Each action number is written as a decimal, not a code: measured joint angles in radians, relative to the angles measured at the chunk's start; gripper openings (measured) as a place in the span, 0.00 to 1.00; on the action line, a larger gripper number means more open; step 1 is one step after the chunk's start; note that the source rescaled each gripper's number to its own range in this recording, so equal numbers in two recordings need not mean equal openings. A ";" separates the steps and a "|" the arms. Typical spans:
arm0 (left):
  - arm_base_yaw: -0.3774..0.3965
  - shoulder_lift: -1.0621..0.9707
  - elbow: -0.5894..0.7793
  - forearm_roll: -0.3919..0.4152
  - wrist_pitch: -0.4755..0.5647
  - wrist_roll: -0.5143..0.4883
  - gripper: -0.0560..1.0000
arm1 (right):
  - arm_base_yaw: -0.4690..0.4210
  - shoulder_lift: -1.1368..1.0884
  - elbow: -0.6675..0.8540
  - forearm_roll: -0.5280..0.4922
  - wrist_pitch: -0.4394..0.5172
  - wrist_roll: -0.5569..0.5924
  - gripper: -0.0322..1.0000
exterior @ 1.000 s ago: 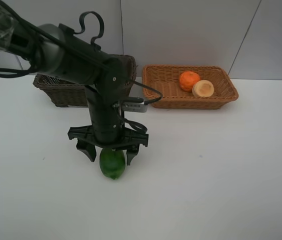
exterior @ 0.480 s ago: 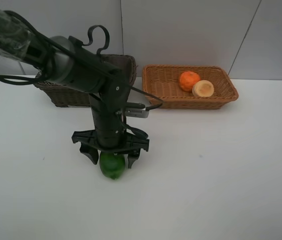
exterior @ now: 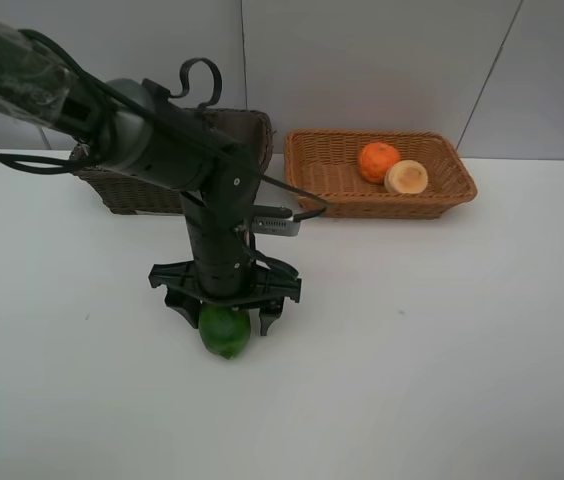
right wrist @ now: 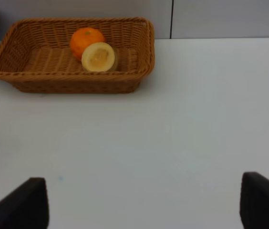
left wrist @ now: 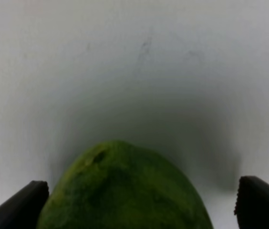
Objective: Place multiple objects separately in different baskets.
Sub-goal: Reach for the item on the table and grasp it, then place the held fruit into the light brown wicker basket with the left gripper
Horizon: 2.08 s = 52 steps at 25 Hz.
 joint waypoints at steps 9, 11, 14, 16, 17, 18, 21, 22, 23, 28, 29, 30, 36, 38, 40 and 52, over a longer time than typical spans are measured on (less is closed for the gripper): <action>0.000 0.000 0.000 -0.001 0.004 0.000 0.78 | 0.000 0.000 0.000 0.000 0.000 0.000 0.72; 0.000 0.000 0.000 -0.001 0.017 0.001 0.78 | 0.000 0.000 0.000 0.000 0.000 0.000 0.72; 0.000 0.001 0.000 -0.001 0.023 0.003 0.78 | 0.000 0.000 0.000 0.000 0.000 0.000 0.72; 0.000 0.001 0.000 -0.001 0.023 0.003 0.78 | 0.000 0.000 0.000 0.000 0.000 0.000 0.72; 0.000 0.001 0.000 -0.001 0.023 0.003 0.78 | 0.000 0.000 0.000 0.000 0.000 0.000 0.72; 0.000 0.001 0.000 -0.001 0.022 0.003 0.78 | 0.000 0.000 0.000 0.000 0.000 0.000 0.72; 0.000 0.001 0.000 -0.001 0.022 0.003 0.78 | 0.000 0.000 0.000 0.000 0.000 0.000 0.72; 0.000 0.001 0.000 -0.001 0.022 0.003 0.78 | 0.000 0.000 0.000 0.000 0.000 0.000 0.72; 0.000 0.001 0.000 -0.001 0.022 0.003 0.78 | 0.000 0.000 0.000 0.000 0.000 0.000 0.72; 0.000 0.001 0.000 -0.001 0.022 0.004 0.78 | 0.000 0.000 0.000 0.000 0.000 0.000 0.72; 0.000 0.001 0.000 -0.001 0.022 0.004 0.78 | 0.000 0.000 0.000 0.000 0.000 0.000 0.72; 0.000 0.001 0.000 -0.001 0.022 0.005 0.78 | 0.000 0.000 0.000 0.000 0.000 0.000 0.72; 0.000 -0.019 0.000 -0.001 0.016 0.027 0.78 | 0.000 0.000 0.000 0.000 0.000 0.000 0.72; 0.000 -0.039 0.000 -0.001 0.009 0.044 0.78 | 0.000 0.000 0.000 0.000 0.000 0.000 0.72; 0.000 -0.058 0.000 -0.001 0.005 0.069 0.78 | 0.000 0.000 0.000 0.000 0.000 0.000 0.72; 0.003 -0.099 -0.178 0.023 -0.056 0.192 0.78 | 0.000 0.000 0.000 0.000 0.000 0.000 0.72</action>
